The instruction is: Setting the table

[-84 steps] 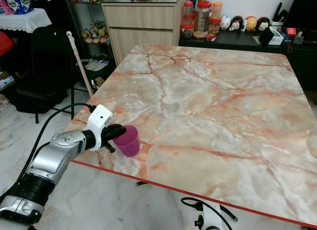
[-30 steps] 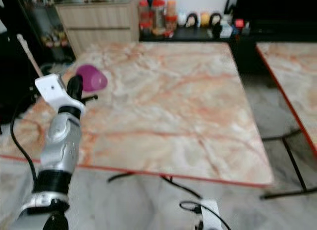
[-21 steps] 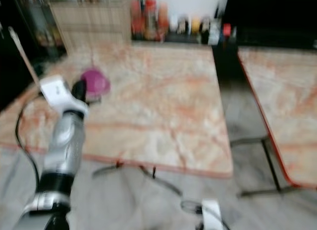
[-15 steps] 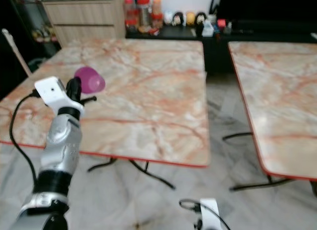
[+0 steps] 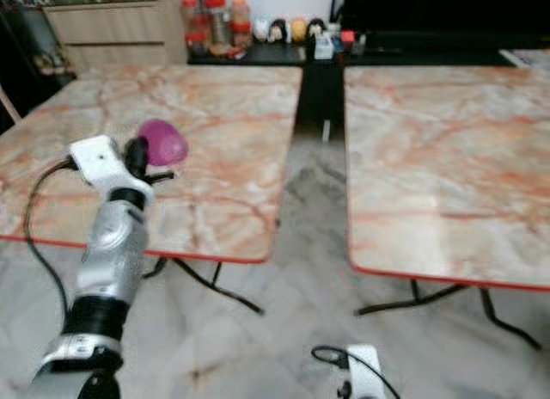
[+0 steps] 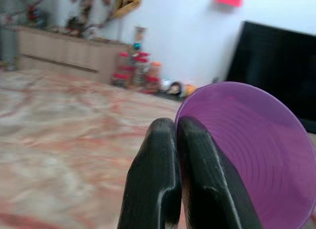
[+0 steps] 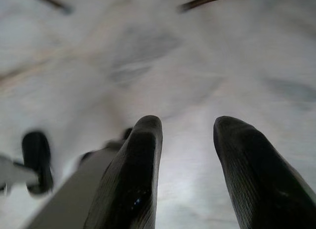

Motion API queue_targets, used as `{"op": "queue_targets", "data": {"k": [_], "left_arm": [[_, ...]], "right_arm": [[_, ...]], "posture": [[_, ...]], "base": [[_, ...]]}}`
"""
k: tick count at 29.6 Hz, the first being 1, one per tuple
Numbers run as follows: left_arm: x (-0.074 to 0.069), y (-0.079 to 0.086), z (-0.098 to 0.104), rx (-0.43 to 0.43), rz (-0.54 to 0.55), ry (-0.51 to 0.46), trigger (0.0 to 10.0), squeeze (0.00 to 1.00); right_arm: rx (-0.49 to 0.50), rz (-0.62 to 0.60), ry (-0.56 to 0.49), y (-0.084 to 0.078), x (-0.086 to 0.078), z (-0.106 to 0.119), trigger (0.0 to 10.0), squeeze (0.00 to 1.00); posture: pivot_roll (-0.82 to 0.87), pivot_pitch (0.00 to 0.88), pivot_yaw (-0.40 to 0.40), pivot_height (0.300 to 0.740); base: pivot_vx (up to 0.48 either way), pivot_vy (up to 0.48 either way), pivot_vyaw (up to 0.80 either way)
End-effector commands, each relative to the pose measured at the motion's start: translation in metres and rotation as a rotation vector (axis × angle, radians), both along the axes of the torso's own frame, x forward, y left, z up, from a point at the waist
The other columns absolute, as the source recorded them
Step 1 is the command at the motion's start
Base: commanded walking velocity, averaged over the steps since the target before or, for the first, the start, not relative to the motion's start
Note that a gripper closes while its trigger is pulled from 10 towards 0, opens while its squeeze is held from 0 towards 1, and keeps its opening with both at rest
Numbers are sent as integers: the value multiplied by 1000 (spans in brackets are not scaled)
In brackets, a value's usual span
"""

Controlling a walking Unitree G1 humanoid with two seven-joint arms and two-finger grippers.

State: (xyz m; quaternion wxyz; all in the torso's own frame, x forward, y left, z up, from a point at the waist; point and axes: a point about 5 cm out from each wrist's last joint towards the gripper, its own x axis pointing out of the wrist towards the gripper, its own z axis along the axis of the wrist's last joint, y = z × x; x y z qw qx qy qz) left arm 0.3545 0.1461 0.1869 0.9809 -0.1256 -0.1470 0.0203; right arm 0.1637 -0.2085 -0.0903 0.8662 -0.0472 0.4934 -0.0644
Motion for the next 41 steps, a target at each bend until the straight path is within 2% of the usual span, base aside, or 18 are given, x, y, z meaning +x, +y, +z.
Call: {"op": "queue_targets", "data": {"k": [1,26,32,38,41], "left_arm": [[0,12,5,17,33,-20,10000,0],[0,-2,4,57,-28,-22,10000,0],[0,-8,7,82,-70,-32,10000,0],[0,-12,2,75,-104,-9,10000,0],[-1,-11,2,41,-99,-24,10000,0]], "right_arm": [[29,-1,-7,11,1,-1,10000,0],[16,-4,1,6,-3,-2,10000,0],[19,4,-1,9,-2,-2,10000,0],[20,4,-5,10,0,-2,10000,0],[23,-3,-18,10,1,-1,10000,0]], "posture": [[26,7,45,740],[12,0,51,740],[17,0,48,740],[19,0,48,740],[21,0,47,740]], "base": [[0,-428,0],[0,-425,0],[41,-413,0],[41,-56,0],[0,0,0]]}}
